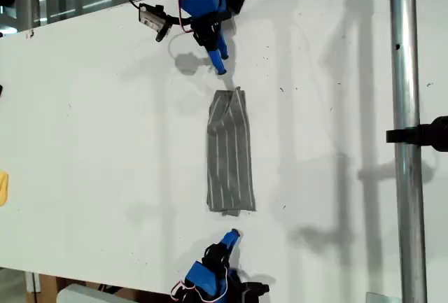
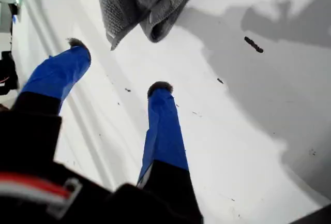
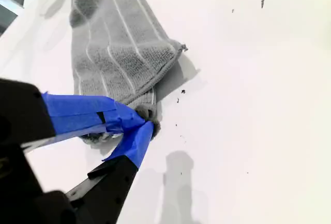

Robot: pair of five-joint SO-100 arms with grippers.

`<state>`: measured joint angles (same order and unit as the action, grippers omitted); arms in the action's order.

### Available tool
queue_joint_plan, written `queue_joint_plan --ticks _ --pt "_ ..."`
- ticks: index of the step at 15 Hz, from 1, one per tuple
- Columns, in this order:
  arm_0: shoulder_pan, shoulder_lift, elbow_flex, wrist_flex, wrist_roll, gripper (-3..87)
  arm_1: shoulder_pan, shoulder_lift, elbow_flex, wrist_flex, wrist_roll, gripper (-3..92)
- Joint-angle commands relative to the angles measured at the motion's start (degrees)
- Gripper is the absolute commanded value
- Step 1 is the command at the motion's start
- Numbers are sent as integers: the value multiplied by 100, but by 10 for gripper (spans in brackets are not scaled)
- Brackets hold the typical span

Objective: Grasp corners of a towel and fold twice.

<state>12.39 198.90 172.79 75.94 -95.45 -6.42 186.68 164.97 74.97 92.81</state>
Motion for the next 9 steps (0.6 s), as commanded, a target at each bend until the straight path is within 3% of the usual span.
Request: queue_joint_plan --ticks 1,3,9 --pt "-44 53 -132 -70 0 -26 141 -668 -211 -589 -149 279" --pt "-79 53 -158 -70 44 -26 132 -2654 -923 -1362 -264 285" --pt "-26 53 -149 -79 -9 -26 316 -7506 -3146 -1969 -229 305"
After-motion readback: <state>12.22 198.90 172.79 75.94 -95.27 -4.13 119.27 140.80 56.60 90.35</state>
